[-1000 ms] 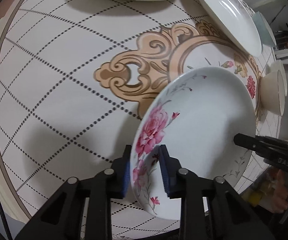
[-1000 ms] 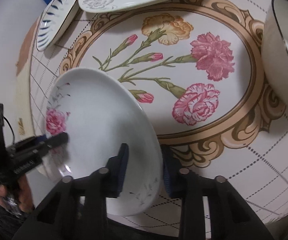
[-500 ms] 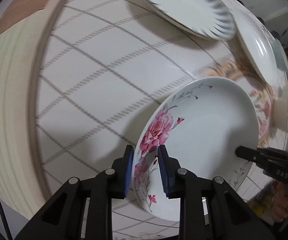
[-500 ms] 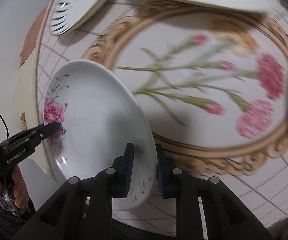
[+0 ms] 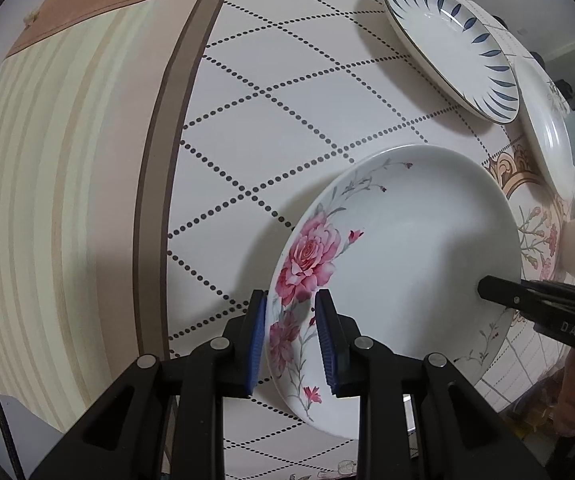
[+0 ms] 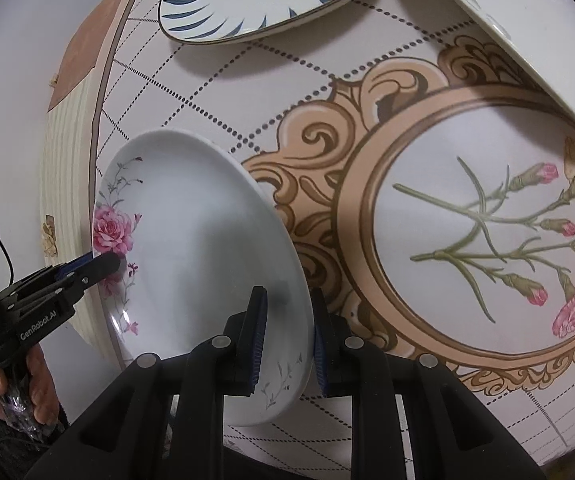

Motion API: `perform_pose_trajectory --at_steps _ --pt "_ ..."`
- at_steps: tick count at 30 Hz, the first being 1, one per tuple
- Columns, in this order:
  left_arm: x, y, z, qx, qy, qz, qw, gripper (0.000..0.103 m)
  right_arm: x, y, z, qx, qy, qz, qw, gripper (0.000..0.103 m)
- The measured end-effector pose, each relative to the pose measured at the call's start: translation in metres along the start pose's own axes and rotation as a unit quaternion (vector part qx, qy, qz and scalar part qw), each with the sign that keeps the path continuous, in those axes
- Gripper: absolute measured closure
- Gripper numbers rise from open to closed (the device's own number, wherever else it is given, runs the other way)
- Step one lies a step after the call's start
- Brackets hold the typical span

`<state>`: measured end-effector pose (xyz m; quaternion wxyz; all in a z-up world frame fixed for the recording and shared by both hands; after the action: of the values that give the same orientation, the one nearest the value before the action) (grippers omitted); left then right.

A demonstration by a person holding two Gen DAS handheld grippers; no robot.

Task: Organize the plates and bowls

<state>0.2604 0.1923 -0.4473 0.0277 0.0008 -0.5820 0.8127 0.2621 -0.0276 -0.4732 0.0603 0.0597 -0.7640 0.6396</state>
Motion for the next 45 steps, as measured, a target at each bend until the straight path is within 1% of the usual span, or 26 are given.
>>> perform_pose_trajectory --at_steps 3,5,6,8,9,10,11,12,13,14,15,16,17,19,21,24,26,29,31,33,35,38,40,43,44,45 --pt "-0.005 -0.008 0.000 0.004 0.005 0.000 1.0000 0.081 0.001 0.002 0.004 0.008 0.005 -0.006 1.000 0.080" --pt "0.001 -0.015 -0.009 0.010 0.006 -0.003 0.9999 0.080 0.000 0.003 0.005 0.003 0.012 -0.009 1.000 0.080" --pt "-0.005 -0.022 -0.018 0.015 0.004 -0.007 0.9999 0.080 -0.002 0.005 0.000 -0.001 0.017 -0.012 1.000 0.080" --pt "-0.009 -0.028 -0.029 0.014 -0.008 -0.011 0.9998 0.075 -0.001 0.002 0.004 -0.011 0.037 -0.018 0.999 0.078" --pt "-0.010 -0.030 -0.035 0.013 -0.018 -0.008 0.9997 0.069 -0.001 -0.004 0.010 -0.010 0.048 -0.017 0.999 0.069" --pt "-0.009 -0.032 -0.042 0.009 -0.028 -0.003 0.9995 0.067 -0.002 -0.011 0.017 -0.009 0.057 -0.010 0.998 0.054" --pt "-0.012 -0.041 -0.049 0.004 -0.037 0.006 0.9993 0.064 -0.003 -0.023 0.023 -0.011 0.067 0.006 0.998 0.047" --pt "-0.015 -0.047 -0.053 0.000 -0.039 0.014 0.9991 0.056 -0.005 -0.034 0.030 -0.016 0.077 0.023 0.997 0.037" --pt "-0.020 -0.056 -0.057 -0.005 -0.039 0.026 0.9989 0.042 -0.008 -0.046 0.036 -0.019 0.089 0.041 0.995 0.030" --pt "-0.026 -0.065 -0.057 -0.008 -0.037 0.035 0.9987 0.034 -0.013 -0.060 0.046 -0.022 0.110 0.064 0.992 0.025" --pt "-0.034 -0.073 -0.057 -0.012 -0.033 0.045 0.9983 0.022 -0.017 -0.069 0.052 -0.026 0.125 0.080 0.989 0.016" --pt "-0.042 -0.079 -0.055 -0.014 -0.028 0.054 0.9980 0.016 -0.024 -0.081 0.058 -0.040 0.145 0.112 0.982 0.009" --pt "-0.052 -0.082 -0.052 -0.014 -0.022 0.062 0.9977 0.014 -0.032 -0.090 0.062 -0.050 0.156 0.140 0.977 0.007" --pt "-0.071 -0.082 -0.043 -0.014 -0.008 0.074 0.9971 0.012 -0.046 -0.095 0.064 -0.044 0.154 0.158 0.974 0.006" --pt "-0.098 -0.081 -0.026 -0.022 0.017 0.085 0.9960 0.011 -0.059 -0.088 0.061 -0.037 0.144 0.150 0.977 0.006" --pt "-0.139 -0.069 -0.001 -0.025 0.057 0.082 0.9947 0.011 -0.076 -0.070 0.059 -0.070 0.170 0.122 0.975 0.006" --pt "-0.165 -0.063 0.013 -0.019 0.074 0.081 0.9938 0.011 -0.086 -0.056 0.060 -0.088 0.199 0.108 0.970 0.006" --pt "-0.200 -0.051 0.033 -0.015 0.087 0.068 0.9938 0.011 -0.095 -0.052 0.063 -0.091 0.214 0.105 0.967 0.010" --pt "-0.212 -0.050 0.045 -0.014 0.102 0.069 0.9924 0.011 -0.086 -0.053 0.064 -0.084 0.228 0.117 0.963 0.011" --pt "-0.224 -0.052 0.066 -0.013 0.129 0.070 0.9891 0.012 -0.073 -0.064 0.081 -0.076 0.259 0.133 0.954 0.011" --pt "-0.236 -0.051 0.096 -0.002 0.165 0.065 0.9842 0.012 -0.058 -0.071 0.105 -0.076 0.303 0.143 0.939 0.011" --pt "-0.259 -0.045 0.152 0.005 0.223 0.056 0.9733 0.012 -0.038 -0.075 0.144 -0.086 0.380 0.148 0.909 0.011" --pt "-0.274 -0.034 0.198 0.008 0.270 0.042 0.9619 0.012 -0.031 -0.074 0.165 -0.090 0.417 0.151 0.892 0.011" --pt "-0.287 -0.008 0.254 0.011 0.326 0.006 0.9451 0.012 -0.027 -0.066 0.190 -0.093 0.453 0.148 0.874 0.011" --pt "-0.289 0.007 0.276 0.013 0.349 -0.014 0.9368 0.012 -0.027 -0.063 0.197 -0.099 0.463 0.150 0.868 0.011" --pt "-0.290 0.015 0.287 0.013 0.362 -0.026 0.9318 0.013 -0.027 -0.061 0.203 -0.103 0.471 0.151 0.863 0.011"
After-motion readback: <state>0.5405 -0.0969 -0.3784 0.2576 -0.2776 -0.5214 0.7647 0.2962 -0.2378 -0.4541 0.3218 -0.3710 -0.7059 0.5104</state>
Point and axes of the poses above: each gripper's, at about its wrist camera, not at the fingertips, and y roughly the way its jaws point, z to its right, x to its underside, the point moved 6 cm from there along y, roughly the way its jaws point, and after that the axes turned 10 degrees about x, right-handed, at the moved point
